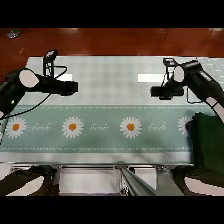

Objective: Fold the shirts.

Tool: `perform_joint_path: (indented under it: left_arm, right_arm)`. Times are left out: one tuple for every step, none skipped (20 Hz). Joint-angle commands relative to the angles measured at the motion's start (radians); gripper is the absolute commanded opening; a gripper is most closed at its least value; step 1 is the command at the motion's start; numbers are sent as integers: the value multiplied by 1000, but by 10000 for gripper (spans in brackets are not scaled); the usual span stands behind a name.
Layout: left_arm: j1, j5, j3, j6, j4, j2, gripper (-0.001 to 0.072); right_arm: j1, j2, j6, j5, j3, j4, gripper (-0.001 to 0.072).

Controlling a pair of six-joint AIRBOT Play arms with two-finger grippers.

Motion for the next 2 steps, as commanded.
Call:
perform_joint_path:
  left_arm:
    - [1,0,0,-2,1,-1,22]
    - [1,0,0,-1,1,-1,22]
  right_arm:
    - [1,0,0,1,-1,-2,30]
    - [1,0,0,1,-1,-2,30]
